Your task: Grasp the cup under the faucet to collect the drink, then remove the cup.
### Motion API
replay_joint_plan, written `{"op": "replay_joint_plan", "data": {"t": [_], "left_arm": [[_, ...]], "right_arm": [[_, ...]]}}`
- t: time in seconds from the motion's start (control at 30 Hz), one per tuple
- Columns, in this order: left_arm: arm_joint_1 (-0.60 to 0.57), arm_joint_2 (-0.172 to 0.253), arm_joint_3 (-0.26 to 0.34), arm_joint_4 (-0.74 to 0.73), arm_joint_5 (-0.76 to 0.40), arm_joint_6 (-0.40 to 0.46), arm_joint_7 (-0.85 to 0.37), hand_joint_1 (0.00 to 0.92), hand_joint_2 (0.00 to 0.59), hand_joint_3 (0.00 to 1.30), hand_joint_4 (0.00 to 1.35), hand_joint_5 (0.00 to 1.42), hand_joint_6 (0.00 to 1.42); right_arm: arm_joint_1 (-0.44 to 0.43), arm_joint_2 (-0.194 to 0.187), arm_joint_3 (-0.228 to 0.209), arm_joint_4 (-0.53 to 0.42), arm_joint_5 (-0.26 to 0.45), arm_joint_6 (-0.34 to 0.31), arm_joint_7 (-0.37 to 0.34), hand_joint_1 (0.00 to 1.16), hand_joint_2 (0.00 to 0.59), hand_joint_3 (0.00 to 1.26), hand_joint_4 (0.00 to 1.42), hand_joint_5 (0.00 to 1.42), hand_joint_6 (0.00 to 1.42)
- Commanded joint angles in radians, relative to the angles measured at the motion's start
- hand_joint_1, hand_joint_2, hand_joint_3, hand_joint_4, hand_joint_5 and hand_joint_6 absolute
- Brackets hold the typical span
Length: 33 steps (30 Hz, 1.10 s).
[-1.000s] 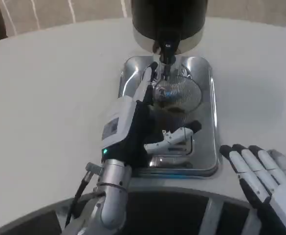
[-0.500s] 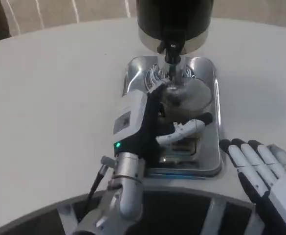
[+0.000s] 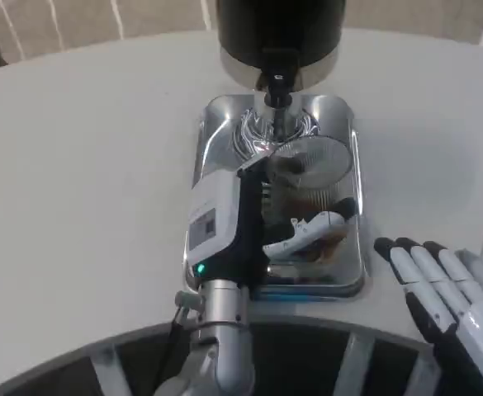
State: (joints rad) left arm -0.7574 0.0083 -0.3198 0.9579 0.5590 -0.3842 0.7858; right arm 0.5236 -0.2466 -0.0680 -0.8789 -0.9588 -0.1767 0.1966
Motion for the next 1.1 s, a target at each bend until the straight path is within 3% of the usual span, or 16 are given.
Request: {"op": "replay_joint_plan", "data": {"t": [0.03,0.27,0.47,0.83,1.1], "left_arm": [[0.048,0.021,0.012,-0.056,0.001,-0.004,0.009,0.690,0.083,1.08,1.26,1.36,1.42],[0.099,0.040,0.016,-0.136,0.002,0.004,-0.018,0.674,0.081,1.11,1.26,1.38,1.42],[0.144,0.056,0.023,-0.212,0.010,0.024,-0.037,0.660,0.083,1.11,1.28,1.38,1.42],[0.243,0.090,0.042,-0.372,0.018,0.048,-0.065,0.660,0.085,1.11,1.28,1.39,1.42],[0.379,0.137,0.054,-0.588,0.036,0.057,-0.116,0.660,0.085,1.12,1.28,1.39,1.42]], "right_arm": [[0.000,0.000,0.004,-0.010,-0.003,-0.007,0.005,0.71,0.280,0.00,0.00,0.00,0.00],[-0.002,-0.008,-0.003,-0.003,0.018,-0.011,0.002,0.71,0.285,0.00,0.00,0.00,0.00],[0.006,-0.011,-0.008,0.008,0.037,-0.013,0.000,0.70,0.325,0.00,0.00,0.00,0.00],[-0.028,-0.023,-0.008,0.029,0.034,-0.011,-0.005,0.70,0.330,0.00,0.00,0.00,0.00],[-0.074,-0.028,-0.013,0.046,0.011,-0.007,-0.015,0.69,0.333,0.00,0.00,0.00,0.00]]}}
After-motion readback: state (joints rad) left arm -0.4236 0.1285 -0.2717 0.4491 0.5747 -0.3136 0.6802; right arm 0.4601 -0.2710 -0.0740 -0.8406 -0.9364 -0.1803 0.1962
